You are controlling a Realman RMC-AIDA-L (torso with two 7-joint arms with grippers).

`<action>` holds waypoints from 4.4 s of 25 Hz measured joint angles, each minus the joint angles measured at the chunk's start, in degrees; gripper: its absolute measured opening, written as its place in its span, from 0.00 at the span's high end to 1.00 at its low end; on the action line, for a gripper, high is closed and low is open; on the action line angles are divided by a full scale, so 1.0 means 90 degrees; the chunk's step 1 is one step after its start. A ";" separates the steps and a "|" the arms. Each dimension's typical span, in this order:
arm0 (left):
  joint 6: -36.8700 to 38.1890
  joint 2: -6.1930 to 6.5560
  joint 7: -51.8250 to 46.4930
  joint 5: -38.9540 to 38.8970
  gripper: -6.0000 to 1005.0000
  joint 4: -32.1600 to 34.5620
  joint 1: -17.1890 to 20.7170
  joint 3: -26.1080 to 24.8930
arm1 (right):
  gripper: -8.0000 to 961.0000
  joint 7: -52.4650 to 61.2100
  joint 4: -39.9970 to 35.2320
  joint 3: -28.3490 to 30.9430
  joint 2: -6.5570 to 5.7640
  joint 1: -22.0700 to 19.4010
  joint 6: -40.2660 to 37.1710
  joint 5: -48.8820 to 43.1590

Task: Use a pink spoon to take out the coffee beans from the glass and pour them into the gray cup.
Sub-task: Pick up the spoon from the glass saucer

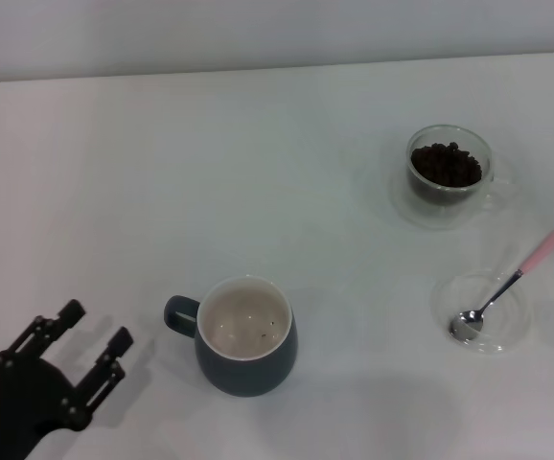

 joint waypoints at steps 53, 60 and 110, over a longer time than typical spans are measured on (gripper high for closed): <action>-0.0268 0.0040 0.0465 -0.1299 0.34 0.0598 -0.0732 0.0000 | 0.43 0.6766 -0.0723 -0.0871 -0.0260 0.0196 0.0666 -0.3481; -0.0268 0.0027 0.0464 -0.1299 0.34 0.0658 -0.0752 0.0001 | 0.51 0.6817 -0.0724 -0.0927 -0.0261 0.0204 0.0631 -0.3495; -0.0165 -0.0003 0.0465 -0.1477 0.35 0.0668 -0.0781 0.0000 | 0.84 0.6867 -0.0724 -0.0980 -0.0252 0.0448 0.0512 -0.3430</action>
